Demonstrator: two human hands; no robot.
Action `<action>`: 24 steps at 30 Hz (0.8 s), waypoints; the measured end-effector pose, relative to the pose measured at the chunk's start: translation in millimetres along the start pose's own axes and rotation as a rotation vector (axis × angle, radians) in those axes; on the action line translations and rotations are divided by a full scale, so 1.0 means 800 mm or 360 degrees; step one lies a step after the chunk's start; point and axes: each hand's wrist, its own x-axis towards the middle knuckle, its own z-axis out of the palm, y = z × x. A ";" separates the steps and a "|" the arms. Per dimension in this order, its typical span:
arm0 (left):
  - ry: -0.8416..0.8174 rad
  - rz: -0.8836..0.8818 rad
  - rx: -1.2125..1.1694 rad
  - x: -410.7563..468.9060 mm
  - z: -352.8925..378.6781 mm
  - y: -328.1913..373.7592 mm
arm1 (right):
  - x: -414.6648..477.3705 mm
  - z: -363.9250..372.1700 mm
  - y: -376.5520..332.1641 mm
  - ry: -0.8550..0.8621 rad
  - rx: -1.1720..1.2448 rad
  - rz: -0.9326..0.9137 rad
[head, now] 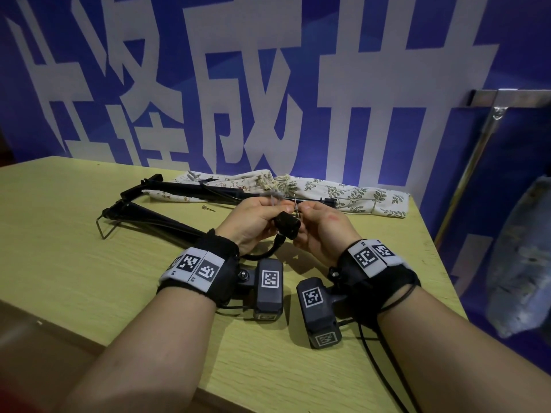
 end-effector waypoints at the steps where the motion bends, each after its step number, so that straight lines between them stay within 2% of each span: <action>1: 0.0002 -0.0001 0.0014 0.000 0.001 0.000 | 0.000 0.000 0.000 0.0000 0.0007 0.0003; 11: -0.0014 -0.0018 0.0195 0.001 -0.001 -0.004 | -0.003 0.000 -0.001 0.0032 -0.0099 0.0008; 20: -0.0166 0.0013 0.0039 -0.004 0.001 -0.004 | -0.003 -0.001 0.000 0.0037 -0.0089 0.0011; 24: -0.0054 0.0053 0.0207 -0.004 0.002 -0.004 | -0.002 -0.007 -0.001 0.0093 -0.0219 -0.0035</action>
